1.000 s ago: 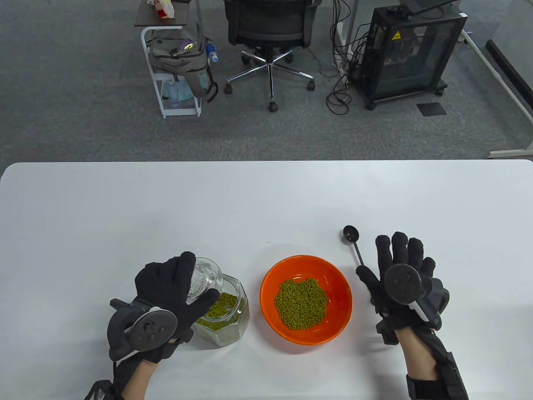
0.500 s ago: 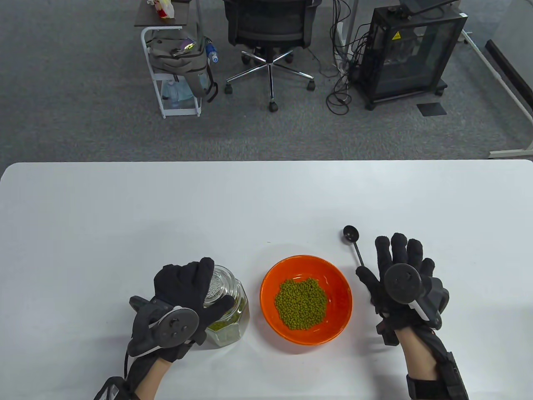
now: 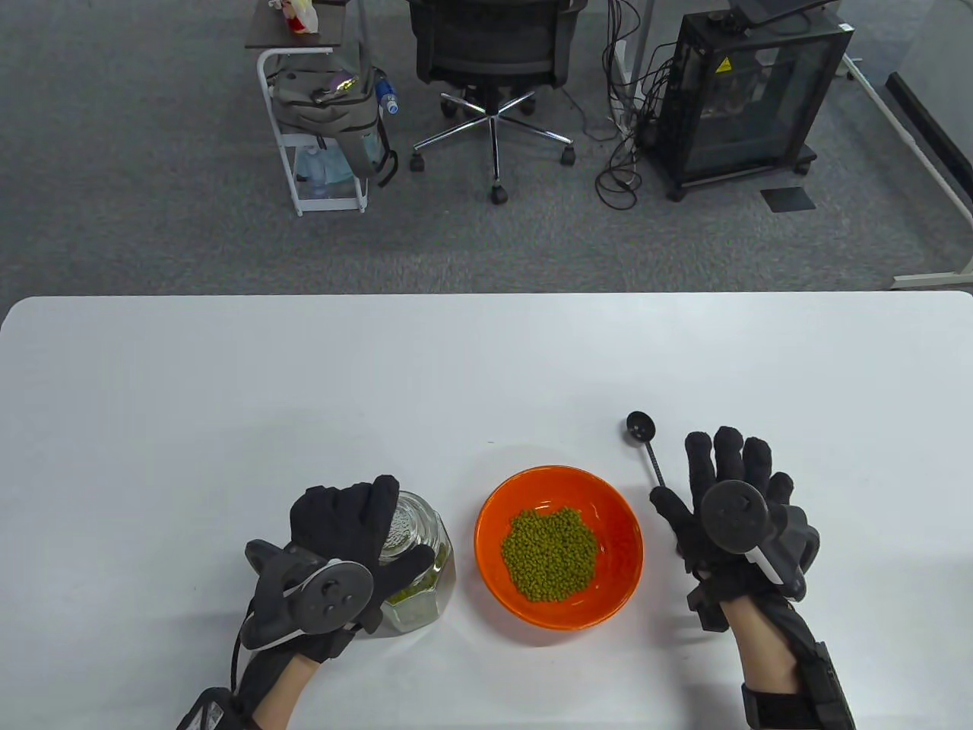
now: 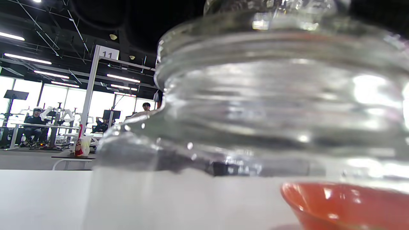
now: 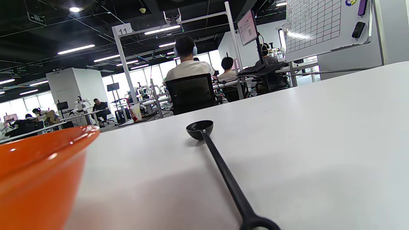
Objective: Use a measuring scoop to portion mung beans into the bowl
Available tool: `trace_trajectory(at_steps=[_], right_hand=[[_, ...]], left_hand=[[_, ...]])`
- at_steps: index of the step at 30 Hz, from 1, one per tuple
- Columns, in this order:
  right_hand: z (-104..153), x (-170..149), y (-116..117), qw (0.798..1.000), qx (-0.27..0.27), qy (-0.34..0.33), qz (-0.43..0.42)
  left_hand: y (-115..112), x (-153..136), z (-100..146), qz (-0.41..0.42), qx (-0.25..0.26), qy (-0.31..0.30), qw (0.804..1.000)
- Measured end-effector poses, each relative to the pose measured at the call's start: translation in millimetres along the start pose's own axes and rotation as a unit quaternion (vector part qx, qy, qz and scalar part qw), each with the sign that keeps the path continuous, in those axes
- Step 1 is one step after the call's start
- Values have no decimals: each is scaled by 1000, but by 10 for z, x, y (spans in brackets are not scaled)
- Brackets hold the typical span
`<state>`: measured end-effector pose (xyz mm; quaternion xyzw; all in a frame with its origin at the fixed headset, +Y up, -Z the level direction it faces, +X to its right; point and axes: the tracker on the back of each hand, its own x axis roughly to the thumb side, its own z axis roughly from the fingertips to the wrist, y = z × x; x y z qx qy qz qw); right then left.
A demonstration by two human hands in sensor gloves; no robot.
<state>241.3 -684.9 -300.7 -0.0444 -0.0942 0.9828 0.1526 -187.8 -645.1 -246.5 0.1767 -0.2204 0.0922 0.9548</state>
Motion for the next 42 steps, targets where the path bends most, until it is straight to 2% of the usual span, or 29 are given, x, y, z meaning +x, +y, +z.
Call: trace_trajectory(at_steps=[32,35,38,42], right_hand=[[-1,17,21,1000,0,-5,13],[1,16,28,1000,2,-3,14],[4,18,31,1000,4,-2,15],[2,26,65,1000,11,-2,20]], left_hand=[[-20,-45,-15,10,-41,24,999],[55,-43,6,-4,-20,20,1000],[144,-84,39,24,0,21,999],[242,-261,92,14,30,51,998]])
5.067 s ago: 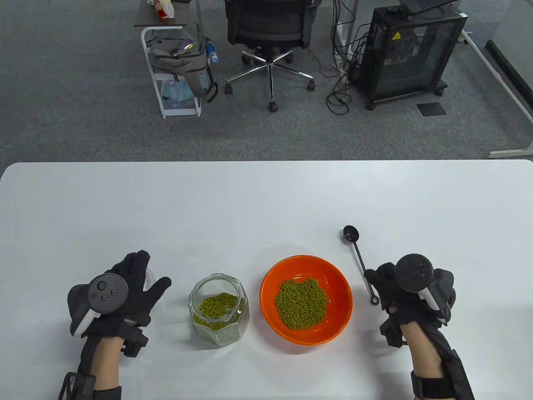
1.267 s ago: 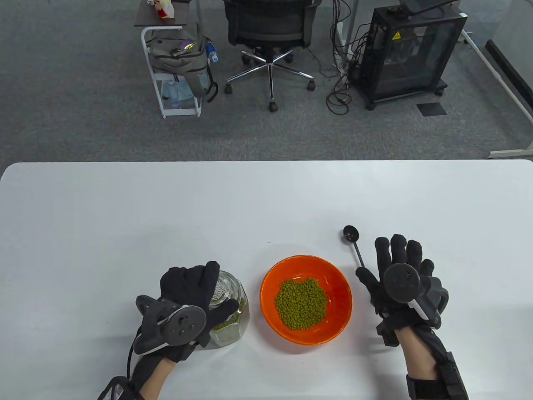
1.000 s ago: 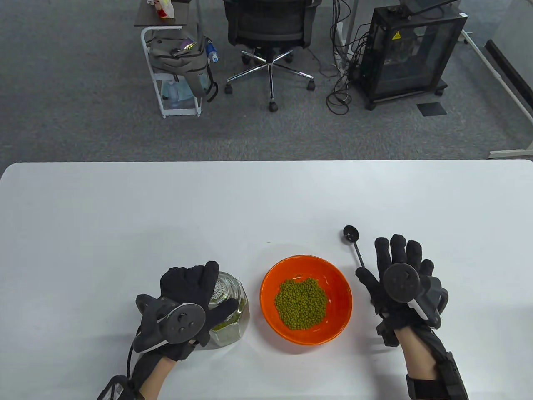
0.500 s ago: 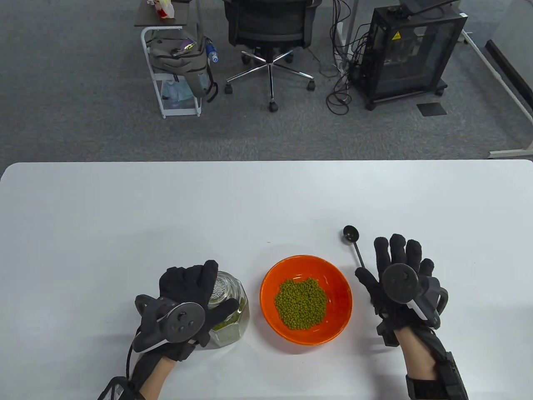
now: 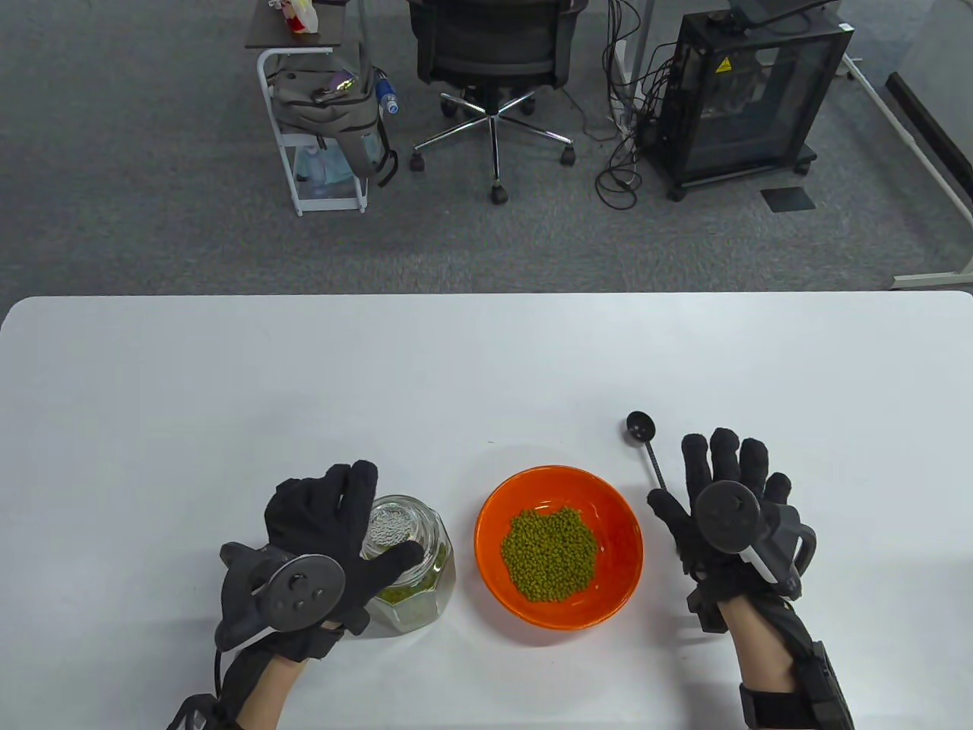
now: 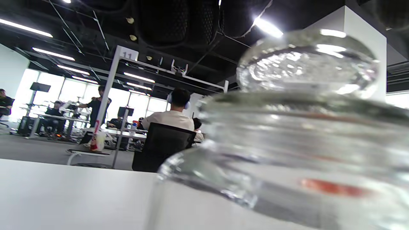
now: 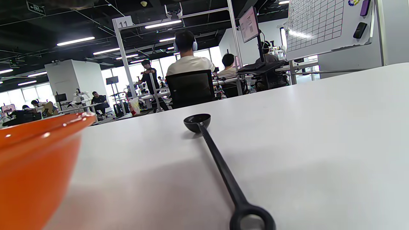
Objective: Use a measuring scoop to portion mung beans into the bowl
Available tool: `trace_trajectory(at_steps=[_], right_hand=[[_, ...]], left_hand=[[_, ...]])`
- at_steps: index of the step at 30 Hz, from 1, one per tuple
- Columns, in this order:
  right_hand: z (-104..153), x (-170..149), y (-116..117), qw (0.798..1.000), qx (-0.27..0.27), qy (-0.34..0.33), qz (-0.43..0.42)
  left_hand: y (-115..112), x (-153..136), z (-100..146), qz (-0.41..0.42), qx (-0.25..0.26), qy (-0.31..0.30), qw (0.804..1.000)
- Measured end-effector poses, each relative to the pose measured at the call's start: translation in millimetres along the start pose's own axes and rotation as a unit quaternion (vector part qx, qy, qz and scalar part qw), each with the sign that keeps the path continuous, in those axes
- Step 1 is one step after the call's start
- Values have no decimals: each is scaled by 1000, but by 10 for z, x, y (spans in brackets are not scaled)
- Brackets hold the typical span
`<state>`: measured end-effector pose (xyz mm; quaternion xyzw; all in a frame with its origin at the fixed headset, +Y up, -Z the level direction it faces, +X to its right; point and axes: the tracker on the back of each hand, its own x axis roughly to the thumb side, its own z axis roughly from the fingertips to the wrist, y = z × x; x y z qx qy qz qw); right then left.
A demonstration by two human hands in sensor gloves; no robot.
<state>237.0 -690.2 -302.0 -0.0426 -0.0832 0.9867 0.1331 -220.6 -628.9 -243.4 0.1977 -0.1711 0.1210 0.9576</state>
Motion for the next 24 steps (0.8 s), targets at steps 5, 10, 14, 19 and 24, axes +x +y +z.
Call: trace_trajectory(at_steps=[5,10,14,19,24], right_hand=[[7,22,-5,1000,-4,-4,7],[10,46,6,1000,-5,-12,10],[-1,32,46,1000,-2,-10,9],[-15,2,81,1000,6,-5,9],[-8,23,64,1000,1,-12,7]], left_hand=[[63,-306,32,-23,28,59,998],[-35,-641,66,-63,-7,125,990],[-127,-842,68,-65,-63,168,982],[-225,-993,52,-72,-113,182,974],[-260,-1049,54,-65,-114,180,975]])
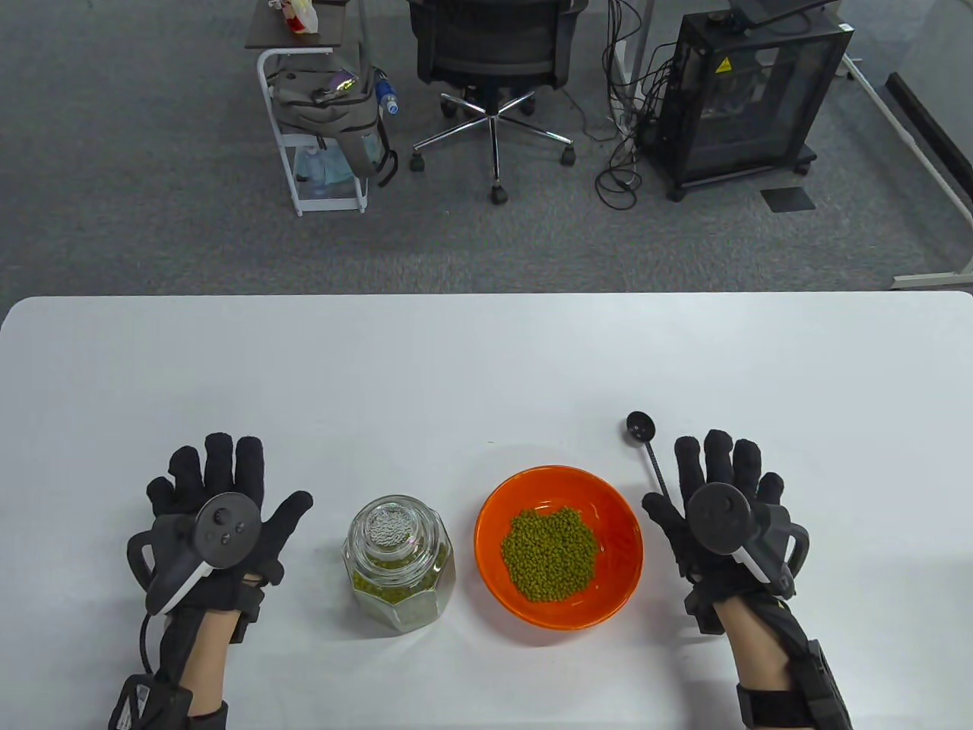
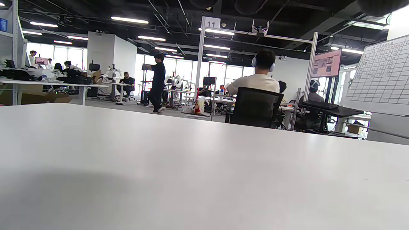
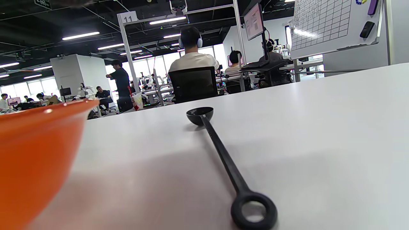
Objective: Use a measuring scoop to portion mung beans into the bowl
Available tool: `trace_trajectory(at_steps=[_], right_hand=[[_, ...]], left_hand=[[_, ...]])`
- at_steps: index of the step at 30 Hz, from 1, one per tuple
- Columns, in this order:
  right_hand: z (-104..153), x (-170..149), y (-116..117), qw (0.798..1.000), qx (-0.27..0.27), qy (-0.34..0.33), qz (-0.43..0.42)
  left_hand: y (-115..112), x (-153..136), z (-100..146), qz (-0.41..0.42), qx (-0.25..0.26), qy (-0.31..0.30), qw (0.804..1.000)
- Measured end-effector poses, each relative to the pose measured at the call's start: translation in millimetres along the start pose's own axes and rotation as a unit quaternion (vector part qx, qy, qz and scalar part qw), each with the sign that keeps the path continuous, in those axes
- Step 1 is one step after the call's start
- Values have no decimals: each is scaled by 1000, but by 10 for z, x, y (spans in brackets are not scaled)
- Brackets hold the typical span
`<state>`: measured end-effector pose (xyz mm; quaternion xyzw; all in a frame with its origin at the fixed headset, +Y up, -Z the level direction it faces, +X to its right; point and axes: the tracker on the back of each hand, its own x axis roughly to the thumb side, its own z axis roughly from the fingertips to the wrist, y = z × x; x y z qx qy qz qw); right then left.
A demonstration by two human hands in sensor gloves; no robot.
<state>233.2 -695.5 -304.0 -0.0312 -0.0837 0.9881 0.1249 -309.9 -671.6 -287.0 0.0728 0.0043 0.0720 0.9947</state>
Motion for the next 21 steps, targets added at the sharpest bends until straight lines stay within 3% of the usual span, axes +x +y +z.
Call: trace_trajectory(at_steps=[21], right_hand=[[12,27,-10,1000,5,-13,-5]], left_hand=[[-101,-18,29,-5,-22,3,1000]])
